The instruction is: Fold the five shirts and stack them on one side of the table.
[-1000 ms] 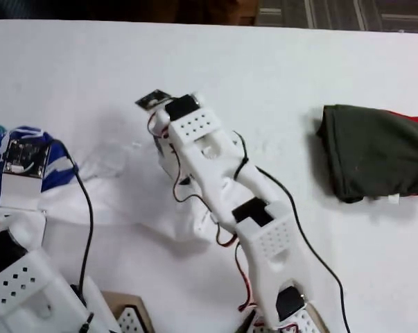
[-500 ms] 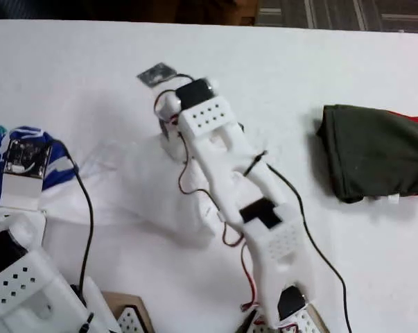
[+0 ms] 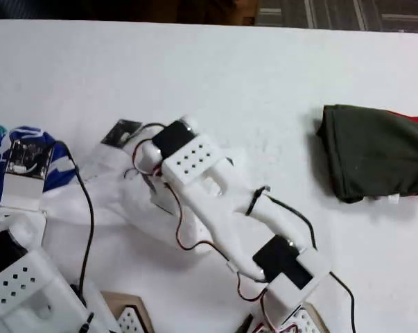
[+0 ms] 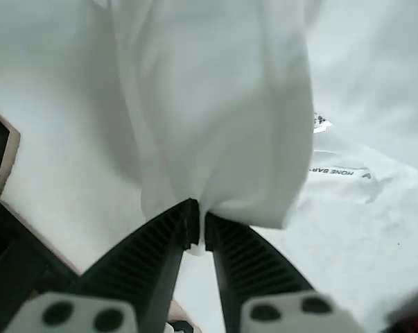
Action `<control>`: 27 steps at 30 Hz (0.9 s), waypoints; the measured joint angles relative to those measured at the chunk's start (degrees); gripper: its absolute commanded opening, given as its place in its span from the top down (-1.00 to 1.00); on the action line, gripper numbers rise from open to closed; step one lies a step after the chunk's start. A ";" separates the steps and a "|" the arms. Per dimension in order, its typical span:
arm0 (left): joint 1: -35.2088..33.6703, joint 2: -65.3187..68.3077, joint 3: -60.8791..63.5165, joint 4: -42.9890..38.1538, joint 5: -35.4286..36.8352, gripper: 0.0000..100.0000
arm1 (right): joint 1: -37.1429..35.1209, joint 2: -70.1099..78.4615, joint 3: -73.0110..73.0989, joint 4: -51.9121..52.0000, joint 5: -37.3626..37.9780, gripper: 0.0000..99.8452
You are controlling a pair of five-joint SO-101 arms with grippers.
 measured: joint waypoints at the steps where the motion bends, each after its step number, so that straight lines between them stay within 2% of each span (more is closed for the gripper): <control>1: 0.00 0.00 0.00 0.00 0.00 0.95 | 0.00 0.18 0.09 -0.18 0.00 0.95; 6: 0.00 0.00 0.00 0.00 0.00 0.95 | 0.00 3.96 0.26 -1.49 0.00 0.92; 10: 0.00 0.00 0.00 0.00 0.00 0.95 | 0.09 6.77 0.18 -1.49 -0.18 0.72; 14: 0.00 0.00 0.00 0.00 -0.09 0.95 | 3.16 9.67 -2.37 -2.11 -1.05 0.58; 27: 0.00 0.00 0.00 0.00 -0.09 0.95 | 5.36 20.92 -12.40 -2.20 -1.49 0.58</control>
